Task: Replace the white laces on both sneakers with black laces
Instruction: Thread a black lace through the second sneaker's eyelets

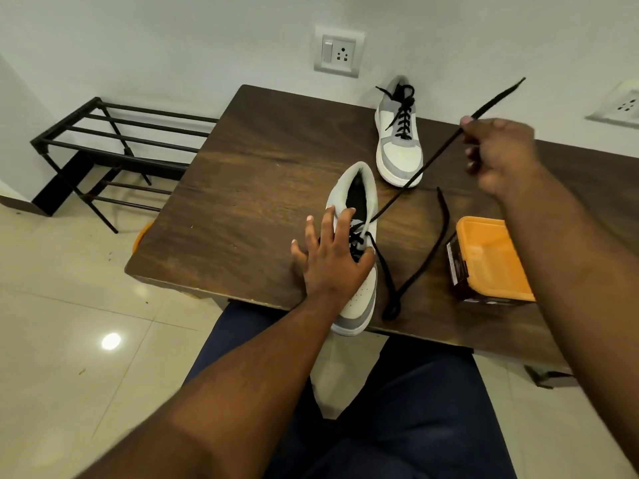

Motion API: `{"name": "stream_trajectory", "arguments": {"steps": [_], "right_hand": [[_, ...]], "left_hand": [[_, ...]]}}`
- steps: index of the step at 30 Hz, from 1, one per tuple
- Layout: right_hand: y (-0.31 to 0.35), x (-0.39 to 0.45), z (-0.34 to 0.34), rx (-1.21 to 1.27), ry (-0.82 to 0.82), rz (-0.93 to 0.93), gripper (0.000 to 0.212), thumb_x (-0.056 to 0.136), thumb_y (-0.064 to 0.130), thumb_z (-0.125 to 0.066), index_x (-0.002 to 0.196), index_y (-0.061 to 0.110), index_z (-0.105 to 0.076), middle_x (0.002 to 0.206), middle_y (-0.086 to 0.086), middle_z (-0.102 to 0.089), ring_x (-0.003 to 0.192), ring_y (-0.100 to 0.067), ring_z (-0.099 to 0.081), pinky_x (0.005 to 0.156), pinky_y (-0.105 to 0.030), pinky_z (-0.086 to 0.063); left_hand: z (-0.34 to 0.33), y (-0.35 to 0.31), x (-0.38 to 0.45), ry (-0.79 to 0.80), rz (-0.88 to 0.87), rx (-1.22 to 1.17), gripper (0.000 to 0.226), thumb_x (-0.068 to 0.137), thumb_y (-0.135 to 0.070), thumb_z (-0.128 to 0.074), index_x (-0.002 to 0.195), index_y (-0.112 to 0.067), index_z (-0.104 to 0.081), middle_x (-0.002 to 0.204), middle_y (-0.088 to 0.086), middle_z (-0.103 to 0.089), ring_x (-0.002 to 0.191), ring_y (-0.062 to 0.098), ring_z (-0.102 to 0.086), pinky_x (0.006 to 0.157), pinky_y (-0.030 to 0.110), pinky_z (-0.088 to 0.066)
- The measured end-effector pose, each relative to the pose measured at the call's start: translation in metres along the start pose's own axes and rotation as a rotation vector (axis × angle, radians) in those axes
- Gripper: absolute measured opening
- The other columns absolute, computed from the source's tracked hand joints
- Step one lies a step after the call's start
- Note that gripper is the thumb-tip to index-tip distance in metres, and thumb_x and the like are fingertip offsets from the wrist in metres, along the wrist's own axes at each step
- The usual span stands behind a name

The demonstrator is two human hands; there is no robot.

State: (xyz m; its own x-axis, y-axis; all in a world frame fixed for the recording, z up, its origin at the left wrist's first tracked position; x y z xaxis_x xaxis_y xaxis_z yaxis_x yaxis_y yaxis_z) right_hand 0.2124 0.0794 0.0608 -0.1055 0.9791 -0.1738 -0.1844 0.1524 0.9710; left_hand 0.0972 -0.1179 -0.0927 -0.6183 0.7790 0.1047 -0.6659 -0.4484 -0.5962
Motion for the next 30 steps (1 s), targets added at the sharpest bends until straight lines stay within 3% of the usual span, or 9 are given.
{"name": "stream_trajectory", "arguments": {"steps": [4,6,9,12,16,19,22,25,30], "right_hand": [[-0.056,-0.041,-0.03,-0.228,0.255,-0.202,0.022,0.091,0.035,-0.066,0.086,0.015,-0.059,0.071,-0.002,-0.061,0.049,-0.01,-0.044,0.046,-0.022,-0.032],[-0.086,-0.066,-0.048,-0.289,0.363,-0.153,0.021,0.093,0.029,-0.064,0.082,0.011,-0.062,0.072,-0.007,-0.062,0.052,-0.011,-0.048,0.046,-0.022,-0.037],[-0.111,-0.077,-0.063,-0.388,0.303,0.092,0.009,0.09,0.022,-0.066,0.083,0.017,-0.066,0.073,-0.006,-0.066,0.062,-0.014,-0.059,0.058,-0.028,-0.051],[-0.113,-0.075,-0.063,-0.486,0.296,0.236,0.006,0.089,0.02,-0.067,0.087,0.014,-0.069,0.076,-0.002,-0.068,0.07,-0.016,-0.062,0.07,-0.034,-0.053],[-0.099,-0.075,-0.058,-1.029,0.425,0.688,0.02,0.096,0.024,-0.052,0.095,0.012,-0.067,0.089,-0.003,-0.061,0.083,-0.021,-0.057,0.07,-0.035,-0.045],[-0.067,-0.048,-0.045,-1.397,0.32,0.977,0.02,0.097,0.022,-0.048,0.103,0.012,-0.065,0.099,-0.008,-0.061,0.093,-0.029,-0.06,0.075,-0.041,-0.048],[-0.022,-0.004,-0.013,-1.538,0.091,0.939,0.021,0.095,0.018,-0.05,0.103,0.01,-0.066,0.102,-0.013,-0.062,0.096,-0.037,-0.06,0.075,-0.042,-0.045],[-0.01,0.015,-0.006,-1.623,0.115,0.896,0.026,0.097,0.025,-0.049,0.109,0.011,-0.068,0.109,-0.015,-0.063,0.102,-0.038,-0.059,0.08,-0.041,-0.044],[-0.041,0.0,-0.014,-1.253,0.105,0.677,0.032,0.094,0.028,-0.057,0.124,0.016,-0.058,0.116,-0.013,-0.057,0.105,-0.036,-0.057,0.082,-0.042,-0.049]], "left_hand": [[0.0,-0.001,0.0,0.008,0.008,-0.02,0.071,0.086,-0.055,-0.055,0.145,-0.044,-0.018,0.162,-0.005,-0.015,0.149,0.028,-0.014,0.112,0.063,-0.011],[0.0,-0.001,0.001,0.007,0.015,-0.016,0.072,0.085,-0.055,-0.056,0.145,-0.045,-0.018,0.161,-0.003,-0.017,0.148,0.028,-0.017,0.113,0.062,-0.011],[0.0,0.0,0.001,0.017,0.024,0.012,0.074,0.084,-0.056,-0.057,0.145,-0.046,-0.016,0.159,0.001,-0.02,0.145,0.028,-0.023,0.112,0.062,-0.015],[0.0,0.001,0.001,0.007,0.023,0.029,0.073,0.084,-0.056,-0.057,0.145,-0.047,-0.017,0.159,0.002,-0.022,0.143,0.028,-0.025,0.111,0.061,-0.018],[0.0,0.0,0.0,-0.012,0.022,0.026,0.073,0.083,-0.058,-0.057,0.144,-0.046,-0.018,0.157,0.002,-0.025,0.144,0.028,-0.025,0.11,0.063,-0.019],[0.001,0.0,-0.002,-0.03,0.037,0.018,0.072,0.081,-0.06,-0.057,0.142,-0.047,-0.02,0.154,0.002,-0.03,0.142,0.027,-0.027,0.109,0.063,-0.021],[0.001,0.0,-0.001,-0.03,0.044,0.014,0.07,0.081,-0.059,-0.056,0.142,-0.048,-0.024,0.152,0.002,-0.031,0.14,0.026,-0.03,0.108,0.062,-0.022],[0.0,0.001,-0.001,-0.034,0.036,0.037,0.069,0.081,-0.058,-0.055,0.142,-0.049,-0.023,0.152,0.003,-0.032,0.139,0.025,-0.031,0.109,0.062,-0.02],[-0.001,0.001,0.0,-0.048,0.041,-0.01,0.072,0.08,-0.059,-0.056,0.142,-0.051,-0.019,0.152,0.001,-0.033,0.138,0.024,-0.033,0.108,0.063,-0.02]]}}
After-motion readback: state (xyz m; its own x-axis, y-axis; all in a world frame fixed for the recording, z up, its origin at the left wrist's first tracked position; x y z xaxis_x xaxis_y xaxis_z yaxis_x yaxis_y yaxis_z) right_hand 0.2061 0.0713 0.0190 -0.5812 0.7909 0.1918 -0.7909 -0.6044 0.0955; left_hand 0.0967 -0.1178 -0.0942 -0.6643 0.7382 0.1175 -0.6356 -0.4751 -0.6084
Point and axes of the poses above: each hand's wrist, its own x-axis towards the middle knuckle, its own z-axis out of the back of the hand, y = z × x, the point moved 2 cm from there along x, towards the middle knuckle
